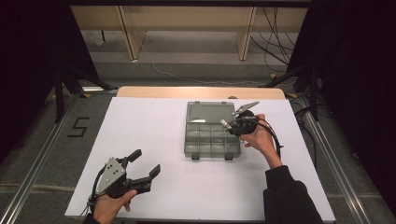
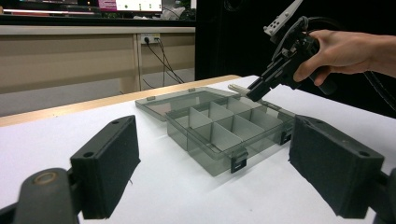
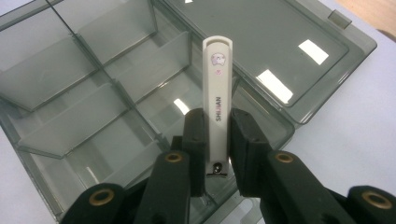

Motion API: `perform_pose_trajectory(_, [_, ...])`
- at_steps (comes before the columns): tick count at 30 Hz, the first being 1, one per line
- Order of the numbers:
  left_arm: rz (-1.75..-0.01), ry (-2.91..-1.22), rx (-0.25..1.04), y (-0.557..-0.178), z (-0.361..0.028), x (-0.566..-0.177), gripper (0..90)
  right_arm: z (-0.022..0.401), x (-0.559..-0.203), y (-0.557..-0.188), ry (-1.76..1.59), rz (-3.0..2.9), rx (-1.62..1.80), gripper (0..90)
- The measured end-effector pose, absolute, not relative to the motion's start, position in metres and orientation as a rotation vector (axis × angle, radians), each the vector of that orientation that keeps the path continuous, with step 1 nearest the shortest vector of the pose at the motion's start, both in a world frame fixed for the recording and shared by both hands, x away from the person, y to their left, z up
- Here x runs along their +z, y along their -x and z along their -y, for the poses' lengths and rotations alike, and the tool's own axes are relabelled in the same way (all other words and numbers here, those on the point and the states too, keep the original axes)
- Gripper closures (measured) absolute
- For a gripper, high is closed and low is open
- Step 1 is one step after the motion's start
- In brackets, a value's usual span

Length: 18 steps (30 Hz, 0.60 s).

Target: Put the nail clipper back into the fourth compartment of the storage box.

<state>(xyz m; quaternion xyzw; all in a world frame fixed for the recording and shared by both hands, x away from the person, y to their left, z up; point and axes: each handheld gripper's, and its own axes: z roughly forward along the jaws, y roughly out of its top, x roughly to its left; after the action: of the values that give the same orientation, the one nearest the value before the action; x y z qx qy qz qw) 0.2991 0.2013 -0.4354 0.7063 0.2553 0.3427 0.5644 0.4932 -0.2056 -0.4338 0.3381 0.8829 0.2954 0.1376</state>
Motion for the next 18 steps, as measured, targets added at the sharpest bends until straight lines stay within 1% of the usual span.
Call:
perform_pose_trajectory(2, [-0.600,-1.662,0.806,-0.2991,-0.2012,-0.4354,15.5,0.2053,-0.4345,-0.4920,-1.018,-2.552,0.843,77.6])
perform_pose_trajectory(6, [-0.600,-1.664,0.806,-0.2993,-0.2010,-0.4356,15.5,0.2064,-0.4366,-0.4939,-0.966,-2.546,0.846,77.6])
perform_pose_trajectory(18, [-0.600,-1.662,0.805,-0.2990,-0.2012,-0.4354,15.5,0.2072,-0.4399,-0.4927,-1.020,-2.553,0.831,77.5])
